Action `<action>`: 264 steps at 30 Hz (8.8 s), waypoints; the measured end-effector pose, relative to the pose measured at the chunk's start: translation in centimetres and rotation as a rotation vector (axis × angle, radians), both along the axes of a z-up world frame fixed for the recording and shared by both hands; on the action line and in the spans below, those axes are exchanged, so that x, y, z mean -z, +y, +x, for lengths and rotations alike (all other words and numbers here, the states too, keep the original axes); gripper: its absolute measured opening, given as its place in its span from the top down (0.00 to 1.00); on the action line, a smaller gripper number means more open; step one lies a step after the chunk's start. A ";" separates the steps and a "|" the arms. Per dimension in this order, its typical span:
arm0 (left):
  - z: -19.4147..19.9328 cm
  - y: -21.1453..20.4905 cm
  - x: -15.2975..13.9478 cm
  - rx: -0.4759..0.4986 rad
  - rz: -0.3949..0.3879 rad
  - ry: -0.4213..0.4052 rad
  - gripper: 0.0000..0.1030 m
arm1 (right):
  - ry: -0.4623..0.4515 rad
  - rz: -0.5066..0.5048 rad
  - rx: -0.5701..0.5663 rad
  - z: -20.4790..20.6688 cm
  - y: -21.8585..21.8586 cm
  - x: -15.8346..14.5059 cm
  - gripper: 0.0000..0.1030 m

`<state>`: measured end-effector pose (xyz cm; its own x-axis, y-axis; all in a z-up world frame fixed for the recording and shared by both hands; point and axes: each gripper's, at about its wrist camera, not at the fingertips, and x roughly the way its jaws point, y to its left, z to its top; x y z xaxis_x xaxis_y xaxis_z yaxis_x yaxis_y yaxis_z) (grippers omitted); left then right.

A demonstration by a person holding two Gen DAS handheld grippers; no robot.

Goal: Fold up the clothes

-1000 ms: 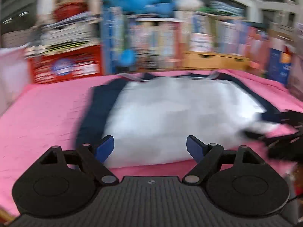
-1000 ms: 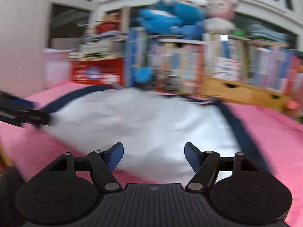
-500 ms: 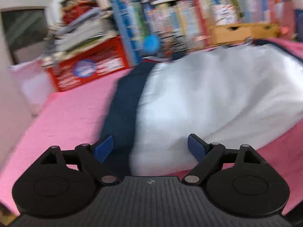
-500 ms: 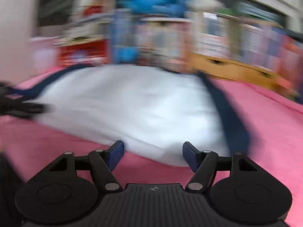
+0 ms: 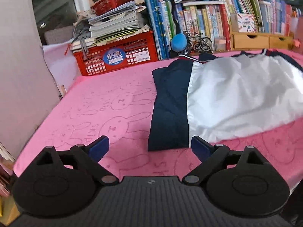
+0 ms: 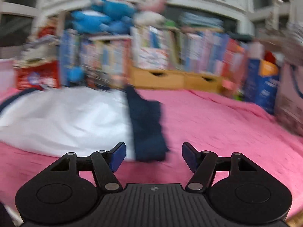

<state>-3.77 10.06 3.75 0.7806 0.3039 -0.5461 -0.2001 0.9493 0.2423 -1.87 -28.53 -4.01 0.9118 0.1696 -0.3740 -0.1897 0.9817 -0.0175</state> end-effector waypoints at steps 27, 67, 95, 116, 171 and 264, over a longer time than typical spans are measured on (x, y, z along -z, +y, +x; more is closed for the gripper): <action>16.0 -11.1 -3.2 0.336 0.056 -0.005 0.08 | 0.194 0.041 -0.121 8.6 13.4 -0.7 0.45; 15.6 -3.1 -0.8 0.073 -0.087 -0.122 0.02 | 0.048 0.009 -0.196 9.5 14.5 -3.4 0.28; 10.2 -5.5 0.8 0.062 -0.099 0.012 0.00 | 0.100 -0.124 0.031 11.0 7.5 -3.5 0.05; 1.5 -9.9 1.6 0.102 -0.155 0.098 0.00 | 0.142 -0.044 -0.018 -2.1 4.6 -5.3 0.00; 8.7 -12.0 5.4 0.160 -0.234 0.059 0.00 | 0.243 0.701 0.208 9.3 -6.0 -2.4 0.00; 2.6 5.4 3.8 -0.138 -0.264 -0.007 0.00 | -0.209 -0.613 -0.134 -1.4 21.5 1.4 0.20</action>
